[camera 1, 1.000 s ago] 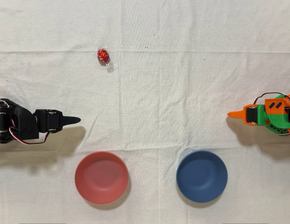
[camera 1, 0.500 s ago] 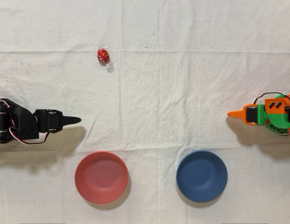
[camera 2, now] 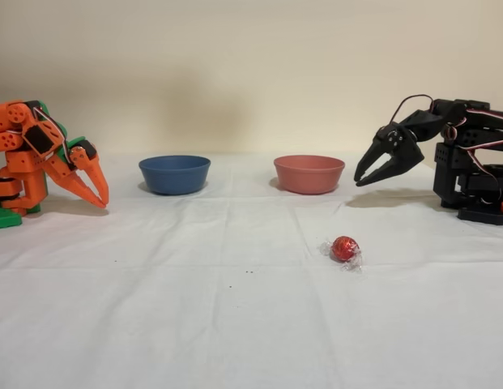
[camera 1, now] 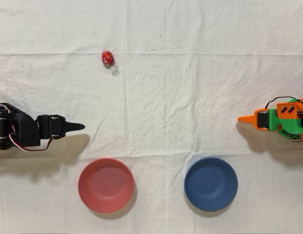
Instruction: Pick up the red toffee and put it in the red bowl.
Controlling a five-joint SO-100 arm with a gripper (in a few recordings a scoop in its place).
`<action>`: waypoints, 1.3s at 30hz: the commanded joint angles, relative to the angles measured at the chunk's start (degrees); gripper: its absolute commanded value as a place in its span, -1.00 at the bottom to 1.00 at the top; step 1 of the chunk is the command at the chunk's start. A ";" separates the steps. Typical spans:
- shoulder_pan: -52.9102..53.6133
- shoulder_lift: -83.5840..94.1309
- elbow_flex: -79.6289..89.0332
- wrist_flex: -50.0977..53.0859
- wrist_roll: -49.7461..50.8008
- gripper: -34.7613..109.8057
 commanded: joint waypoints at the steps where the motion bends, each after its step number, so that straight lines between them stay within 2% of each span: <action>1: -2.02 -0.53 -12.39 3.69 -2.72 -0.52; 5: -2.72 -7.65 -22.76 3.69 -5.19 -0.52; 9: -2.72 -19.07 -35.86 5.89 -3.43 -0.52; 15: -4.31 -28.13 -45.35 7.56 -0.53 -0.51; 25: -9.23 -41.13 -54.67 1.49 3.60 -0.51; 28: -11.78 -41.04 -56.25 -1.93 -6.42 -0.51; 31: -15.21 -43.51 -58.01 -3.69 -8.88 -0.51; 39: -24.08 -54.58 -68.82 4.31 -16.17 -0.51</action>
